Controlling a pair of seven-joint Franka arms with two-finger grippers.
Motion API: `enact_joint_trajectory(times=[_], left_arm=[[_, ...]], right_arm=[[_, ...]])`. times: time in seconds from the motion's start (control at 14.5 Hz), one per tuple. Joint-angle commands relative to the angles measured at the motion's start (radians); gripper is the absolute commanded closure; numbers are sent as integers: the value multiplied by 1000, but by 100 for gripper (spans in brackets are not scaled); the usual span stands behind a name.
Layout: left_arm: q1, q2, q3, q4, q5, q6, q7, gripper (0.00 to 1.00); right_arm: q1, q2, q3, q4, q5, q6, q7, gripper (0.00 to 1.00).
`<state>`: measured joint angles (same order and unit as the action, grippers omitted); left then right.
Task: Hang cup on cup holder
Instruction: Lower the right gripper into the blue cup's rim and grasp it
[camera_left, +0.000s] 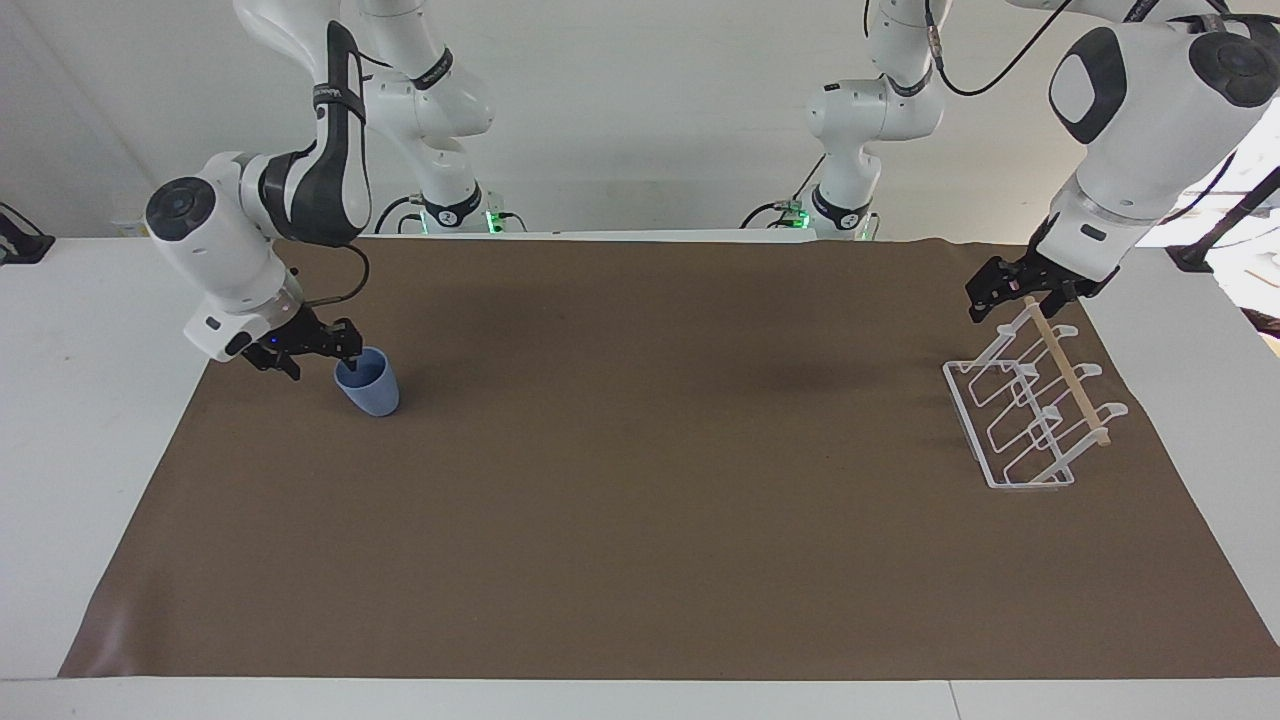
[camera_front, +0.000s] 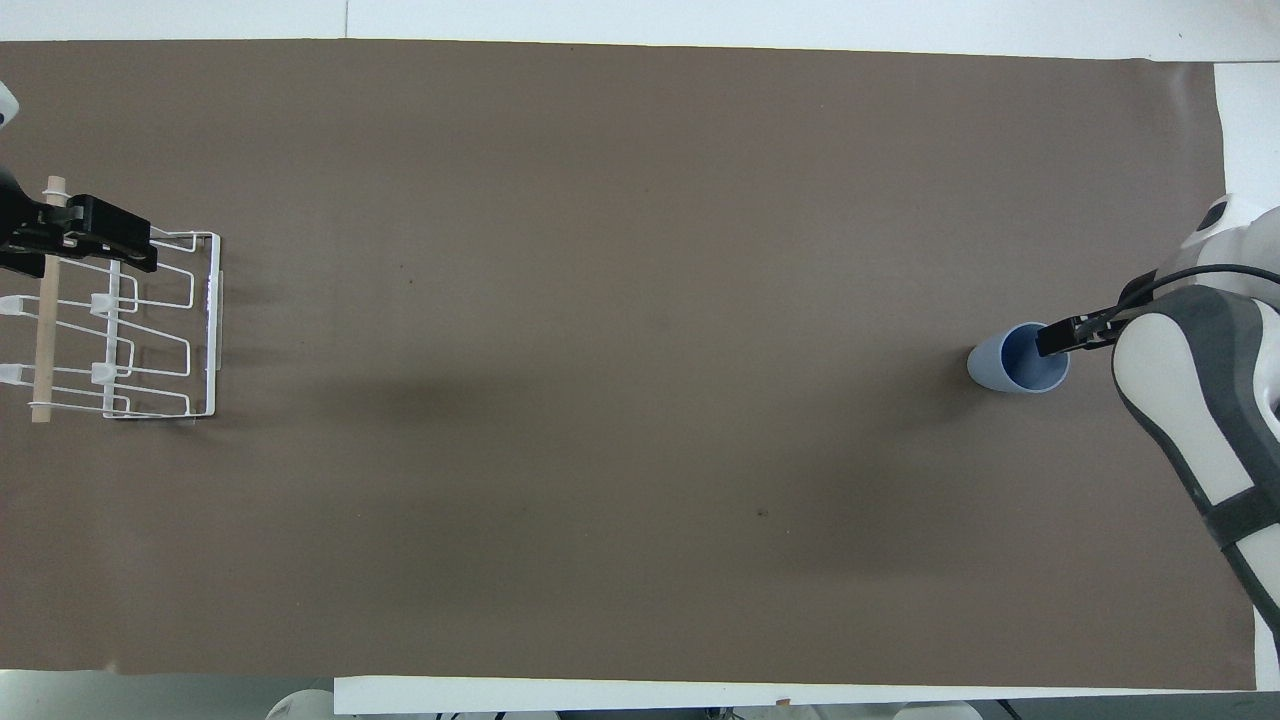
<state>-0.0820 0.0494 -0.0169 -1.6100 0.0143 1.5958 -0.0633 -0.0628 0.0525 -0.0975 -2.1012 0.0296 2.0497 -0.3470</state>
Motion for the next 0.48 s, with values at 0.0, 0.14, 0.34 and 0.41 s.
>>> enact_joint_trajectory(times=[0.0, 0.14, 0.34, 0.41], left_arm=[[13, -26, 3, -33, -2, 7, -13, 0], [11, -28, 3, -34, -2, -7, -13, 0], [2, -37, 2, -48, -2, -23, -15, 0], [1, -45, 2, -66, -2, -19, -16, 0]], right_arm=[[-12, 9, 5, -35, 30, 30, -59, 22], [-15, 16, 5, -48, 30, 40, -78, 35], [-31, 26, 5, -59, 30, 70, -129, 70], [-31, 27, 5, -60, 30, 70, -127, 85]])
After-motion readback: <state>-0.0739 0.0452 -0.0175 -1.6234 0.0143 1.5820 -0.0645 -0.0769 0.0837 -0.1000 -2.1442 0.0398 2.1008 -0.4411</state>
